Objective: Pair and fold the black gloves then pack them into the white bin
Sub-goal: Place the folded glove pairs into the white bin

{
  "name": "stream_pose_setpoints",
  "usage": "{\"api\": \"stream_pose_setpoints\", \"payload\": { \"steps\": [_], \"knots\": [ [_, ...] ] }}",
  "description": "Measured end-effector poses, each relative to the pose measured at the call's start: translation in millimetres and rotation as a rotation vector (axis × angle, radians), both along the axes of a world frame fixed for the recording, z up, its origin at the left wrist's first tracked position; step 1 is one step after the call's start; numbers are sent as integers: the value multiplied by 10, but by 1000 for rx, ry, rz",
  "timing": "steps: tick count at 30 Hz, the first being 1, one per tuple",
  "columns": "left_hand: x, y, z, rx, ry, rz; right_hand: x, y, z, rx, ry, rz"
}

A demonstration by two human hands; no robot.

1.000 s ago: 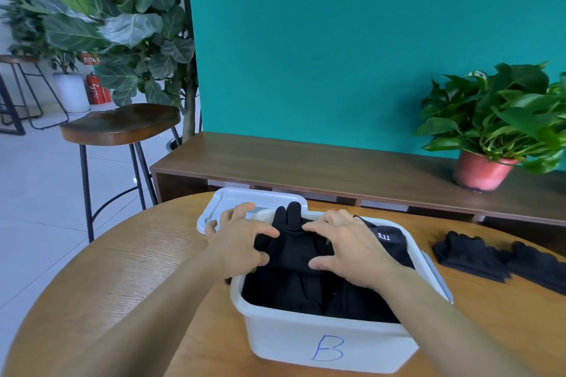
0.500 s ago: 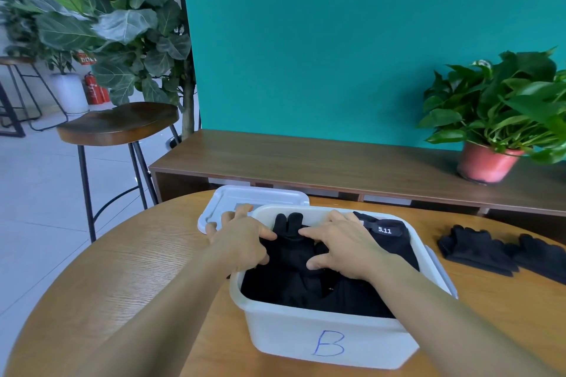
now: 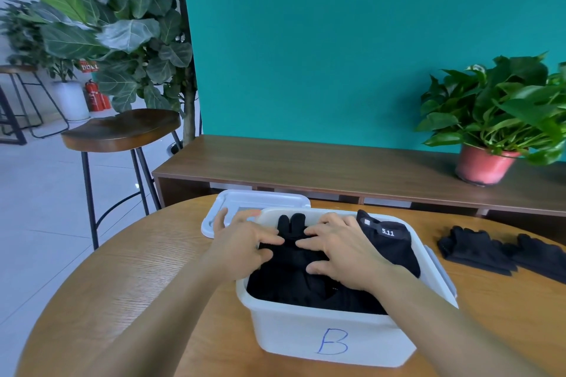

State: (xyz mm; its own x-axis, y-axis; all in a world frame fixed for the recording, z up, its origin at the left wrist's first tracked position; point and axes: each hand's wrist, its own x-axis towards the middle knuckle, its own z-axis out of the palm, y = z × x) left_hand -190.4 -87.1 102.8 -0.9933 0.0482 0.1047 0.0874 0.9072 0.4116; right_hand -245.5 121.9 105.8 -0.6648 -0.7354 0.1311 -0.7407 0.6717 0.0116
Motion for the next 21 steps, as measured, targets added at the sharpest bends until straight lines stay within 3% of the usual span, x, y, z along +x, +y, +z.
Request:
{"api": "stream_pose_setpoints", "payload": {
  "steps": [4, 10, 14, 17, 21],
  "knots": [
    [-98, 85, 57, -173, -145, 2, -44, -1, -17, 56, -28, -5],
    [-144, 63, 25, -129, -176, -24, -52, 15, -25, 60, -22, 9],
    [-30, 43, 18, 63, -82, 0, 45, 94, 62, -125, -38, 3],
    [142, 94, 43, 166, 42, -6, 236, 240, 184, -405, -54, -14],
    [350, 404, 188, 270, 203, -35, 499, 580, 317, -528, -57, -270]
  ]
}}
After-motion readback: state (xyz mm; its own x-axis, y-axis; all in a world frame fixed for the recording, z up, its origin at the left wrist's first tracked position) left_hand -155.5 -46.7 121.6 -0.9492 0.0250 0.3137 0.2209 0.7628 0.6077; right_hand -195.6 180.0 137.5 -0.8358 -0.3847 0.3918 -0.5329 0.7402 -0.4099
